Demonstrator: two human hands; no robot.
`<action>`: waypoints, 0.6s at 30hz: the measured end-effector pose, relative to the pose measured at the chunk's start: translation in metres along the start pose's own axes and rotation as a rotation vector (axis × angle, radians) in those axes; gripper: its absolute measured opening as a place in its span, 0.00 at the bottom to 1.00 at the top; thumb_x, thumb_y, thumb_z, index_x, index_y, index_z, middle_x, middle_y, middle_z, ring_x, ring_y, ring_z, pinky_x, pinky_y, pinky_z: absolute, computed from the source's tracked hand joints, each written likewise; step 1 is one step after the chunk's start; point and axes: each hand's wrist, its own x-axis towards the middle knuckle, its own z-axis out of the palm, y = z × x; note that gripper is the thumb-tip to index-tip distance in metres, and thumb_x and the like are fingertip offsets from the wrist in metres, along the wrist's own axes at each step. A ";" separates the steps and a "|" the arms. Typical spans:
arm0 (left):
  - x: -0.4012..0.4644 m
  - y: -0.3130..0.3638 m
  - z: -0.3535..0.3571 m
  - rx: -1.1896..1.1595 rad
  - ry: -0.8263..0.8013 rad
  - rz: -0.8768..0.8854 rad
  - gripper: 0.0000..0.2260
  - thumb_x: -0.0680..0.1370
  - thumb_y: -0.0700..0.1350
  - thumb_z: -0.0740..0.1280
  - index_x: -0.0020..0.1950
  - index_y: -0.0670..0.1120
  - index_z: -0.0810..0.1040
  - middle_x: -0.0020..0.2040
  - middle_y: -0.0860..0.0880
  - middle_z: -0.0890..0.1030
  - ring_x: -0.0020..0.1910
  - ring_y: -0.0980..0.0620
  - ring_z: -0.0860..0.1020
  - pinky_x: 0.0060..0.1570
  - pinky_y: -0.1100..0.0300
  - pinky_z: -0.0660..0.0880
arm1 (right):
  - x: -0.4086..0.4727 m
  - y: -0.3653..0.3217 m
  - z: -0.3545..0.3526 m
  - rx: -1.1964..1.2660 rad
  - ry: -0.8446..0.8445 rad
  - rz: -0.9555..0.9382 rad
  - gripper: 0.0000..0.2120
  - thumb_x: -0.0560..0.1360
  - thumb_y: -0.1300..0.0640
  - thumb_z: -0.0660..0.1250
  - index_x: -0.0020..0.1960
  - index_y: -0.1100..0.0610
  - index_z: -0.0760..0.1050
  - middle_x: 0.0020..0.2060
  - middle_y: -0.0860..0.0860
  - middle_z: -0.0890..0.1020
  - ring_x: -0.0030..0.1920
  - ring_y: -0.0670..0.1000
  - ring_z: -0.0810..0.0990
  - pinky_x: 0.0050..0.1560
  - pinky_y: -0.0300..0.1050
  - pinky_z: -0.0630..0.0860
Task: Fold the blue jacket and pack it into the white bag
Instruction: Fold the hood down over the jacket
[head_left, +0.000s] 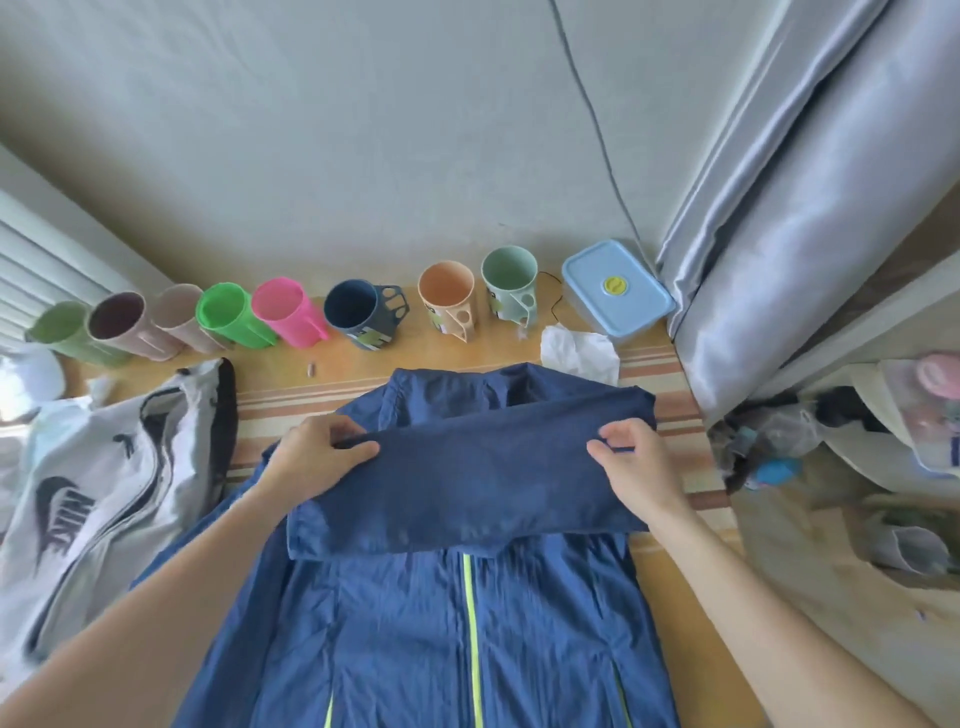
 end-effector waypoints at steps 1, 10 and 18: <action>0.014 -0.015 0.000 0.071 0.031 -0.022 0.09 0.71 0.56 0.75 0.47 0.54 0.83 0.46 0.53 0.84 0.51 0.46 0.83 0.50 0.51 0.79 | 0.009 0.010 0.011 -0.048 0.054 0.043 0.21 0.75 0.48 0.73 0.64 0.54 0.73 0.61 0.50 0.78 0.62 0.55 0.78 0.62 0.54 0.76; 0.039 -0.077 0.033 0.163 0.278 0.097 0.09 0.76 0.44 0.69 0.56 0.48 0.82 0.53 0.46 0.84 0.55 0.39 0.80 0.50 0.48 0.76 | 0.024 0.034 0.046 -0.360 0.385 -0.047 0.28 0.75 0.48 0.73 0.71 0.56 0.69 0.66 0.62 0.76 0.68 0.64 0.72 0.67 0.62 0.70; 0.022 -0.082 0.127 0.445 0.140 0.443 0.26 0.83 0.62 0.50 0.82 0.62 0.52 0.85 0.48 0.51 0.84 0.43 0.51 0.78 0.37 0.56 | 0.006 0.033 0.149 -0.966 -0.096 -0.432 0.36 0.77 0.27 0.46 0.81 0.37 0.42 0.83 0.51 0.39 0.82 0.61 0.39 0.79 0.69 0.47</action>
